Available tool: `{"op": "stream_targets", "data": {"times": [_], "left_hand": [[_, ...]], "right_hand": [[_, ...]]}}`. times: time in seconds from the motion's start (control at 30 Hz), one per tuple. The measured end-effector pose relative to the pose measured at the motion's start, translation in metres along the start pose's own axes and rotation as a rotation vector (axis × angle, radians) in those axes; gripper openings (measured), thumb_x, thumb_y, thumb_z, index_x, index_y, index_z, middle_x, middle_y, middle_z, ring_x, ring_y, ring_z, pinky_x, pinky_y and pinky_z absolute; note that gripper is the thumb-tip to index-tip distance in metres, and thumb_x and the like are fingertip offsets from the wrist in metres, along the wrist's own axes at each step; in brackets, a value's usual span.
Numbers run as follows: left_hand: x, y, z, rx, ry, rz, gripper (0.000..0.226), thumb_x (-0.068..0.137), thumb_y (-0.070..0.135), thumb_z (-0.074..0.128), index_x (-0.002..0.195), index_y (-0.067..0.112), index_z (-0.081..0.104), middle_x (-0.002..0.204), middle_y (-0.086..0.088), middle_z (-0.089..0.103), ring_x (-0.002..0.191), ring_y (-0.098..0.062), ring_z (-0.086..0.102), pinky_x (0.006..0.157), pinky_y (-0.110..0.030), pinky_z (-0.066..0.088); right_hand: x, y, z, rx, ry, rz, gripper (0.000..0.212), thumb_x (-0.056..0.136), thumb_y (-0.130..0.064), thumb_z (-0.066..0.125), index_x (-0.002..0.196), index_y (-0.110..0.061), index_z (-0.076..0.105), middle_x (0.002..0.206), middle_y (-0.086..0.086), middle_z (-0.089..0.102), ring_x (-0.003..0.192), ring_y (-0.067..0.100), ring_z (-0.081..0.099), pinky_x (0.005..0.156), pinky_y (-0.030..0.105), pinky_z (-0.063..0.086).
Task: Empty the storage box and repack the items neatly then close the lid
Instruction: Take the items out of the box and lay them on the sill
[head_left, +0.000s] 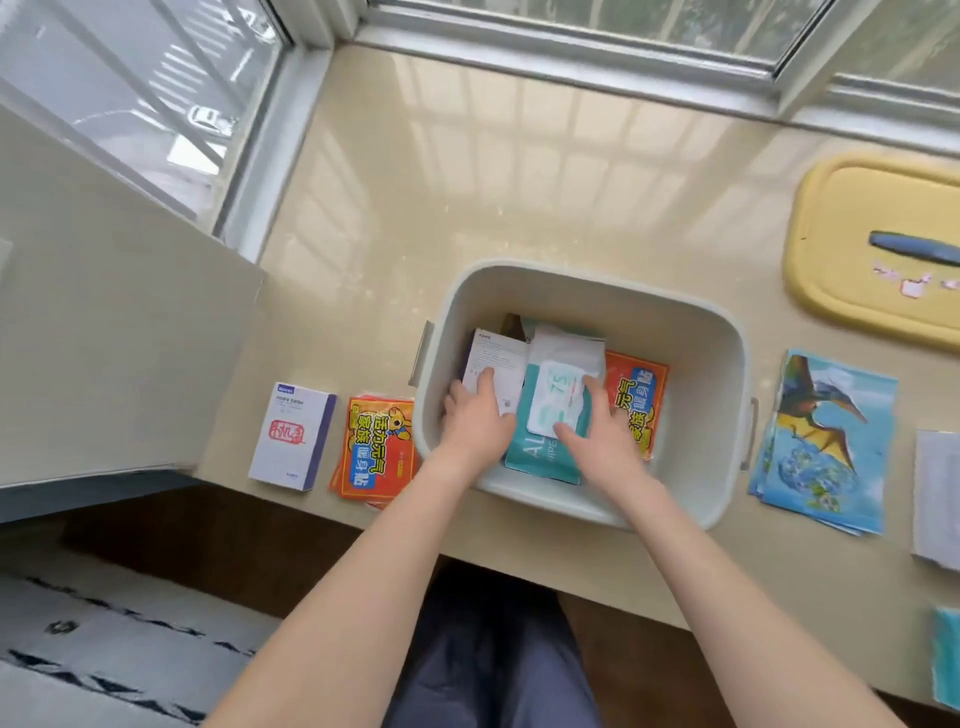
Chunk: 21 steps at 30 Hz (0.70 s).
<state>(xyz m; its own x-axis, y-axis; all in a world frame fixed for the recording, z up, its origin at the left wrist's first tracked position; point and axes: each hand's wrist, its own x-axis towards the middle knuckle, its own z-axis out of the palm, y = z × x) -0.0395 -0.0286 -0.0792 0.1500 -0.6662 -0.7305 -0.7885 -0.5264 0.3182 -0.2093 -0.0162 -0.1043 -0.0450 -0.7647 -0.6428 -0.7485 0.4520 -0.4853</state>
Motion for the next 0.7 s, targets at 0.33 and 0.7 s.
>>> {"op": "stream_targets", "data": {"times": [0.33,0.7], "left_hand": [[0.0,-0.005,0.0,0.004,0.07,0.082,0.073,0.084,-0.004,0.045,0.15,0.026,0.032,0.133,-0.018,0.028,0.125,-0.039,0.028,0.111,-0.038,0.027],[0.0,-0.002,-0.004,-0.18,0.071,0.199,0.068,0.088,-0.005,0.047,0.143,0.035,0.042,0.122,-0.006,0.044,0.106,-0.027,0.047,0.095,-0.033,0.043]], "right_hand": [[0.014,-0.002,-0.002,0.193,0.005,-0.075,0.095,0.068,-0.026,0.085,0.14,-0.042,0.025,0.122,0.003,0.056,0.105,0.026,0.058,0.087,0.042,0.054],[0.016,-0.003,-0.003,0.441,-0.01,-0.154,0.089,0.07,-0.005,0.084,0.14,-0.036,0.036,0.131,-0.01,0.043,0.116,0.006,0.044,0.078,0.001,0.037]]}}
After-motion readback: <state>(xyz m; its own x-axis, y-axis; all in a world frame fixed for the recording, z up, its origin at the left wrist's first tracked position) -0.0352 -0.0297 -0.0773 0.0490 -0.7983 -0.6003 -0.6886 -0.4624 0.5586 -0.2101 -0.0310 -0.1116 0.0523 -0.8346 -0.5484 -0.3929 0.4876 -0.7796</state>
